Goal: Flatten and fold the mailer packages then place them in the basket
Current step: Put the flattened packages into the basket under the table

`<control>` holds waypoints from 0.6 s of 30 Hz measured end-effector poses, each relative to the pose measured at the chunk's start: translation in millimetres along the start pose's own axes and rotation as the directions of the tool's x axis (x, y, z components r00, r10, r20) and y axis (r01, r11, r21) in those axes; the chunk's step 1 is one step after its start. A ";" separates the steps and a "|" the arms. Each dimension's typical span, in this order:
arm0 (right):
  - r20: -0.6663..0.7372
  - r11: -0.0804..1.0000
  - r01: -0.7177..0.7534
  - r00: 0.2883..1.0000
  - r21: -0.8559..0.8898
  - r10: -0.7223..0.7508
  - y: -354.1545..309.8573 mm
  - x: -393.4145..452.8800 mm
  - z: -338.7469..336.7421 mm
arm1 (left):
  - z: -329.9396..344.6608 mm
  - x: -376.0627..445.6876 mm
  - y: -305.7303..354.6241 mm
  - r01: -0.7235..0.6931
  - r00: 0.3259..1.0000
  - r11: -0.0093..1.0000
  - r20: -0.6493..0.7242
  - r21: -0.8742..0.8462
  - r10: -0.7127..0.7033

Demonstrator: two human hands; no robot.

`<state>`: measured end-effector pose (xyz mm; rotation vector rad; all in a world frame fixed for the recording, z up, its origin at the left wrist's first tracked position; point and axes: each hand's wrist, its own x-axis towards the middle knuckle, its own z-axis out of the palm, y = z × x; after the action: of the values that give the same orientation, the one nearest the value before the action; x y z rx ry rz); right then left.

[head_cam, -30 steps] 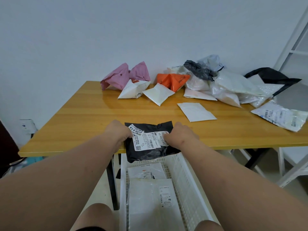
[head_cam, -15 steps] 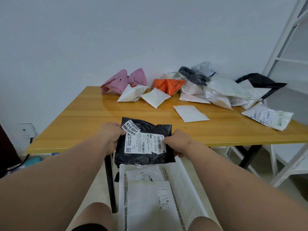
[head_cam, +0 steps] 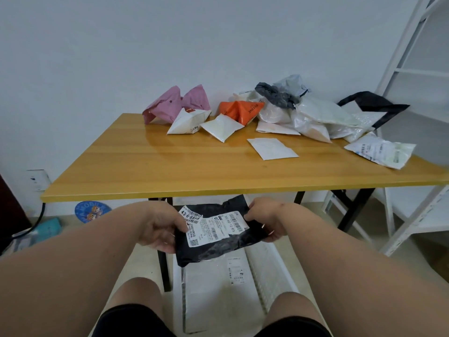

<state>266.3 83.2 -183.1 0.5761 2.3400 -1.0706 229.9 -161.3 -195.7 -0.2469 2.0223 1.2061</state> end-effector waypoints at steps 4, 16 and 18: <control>0.085 0.996 -0.090 0.992 -0.026 0.092 15.2 11.0 13.0 | 7.8 18.2 -11.8 0.022 1.000 1.000 -0.010 0.000 -0.022; 0.073 0.990 -0.078 0.994 -0.115 0.086 36.3 106.0 48.1 | 27.3 122.1 -37.3 0.128 0.988 0.990 -0.098 0.052 -0.122; 0.101 0.983 -0.088 0.989 -0.159 0.105 37.8 127.6 52.9 | 29.4 142.3 -41.6 0.156 0.986 0.987 -0.063 0.048 -0.153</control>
<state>201.1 85.9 -310.6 0.5517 2.2512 -0.8467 166.8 -130.5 -329.6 -0.4096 2.0419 1.0589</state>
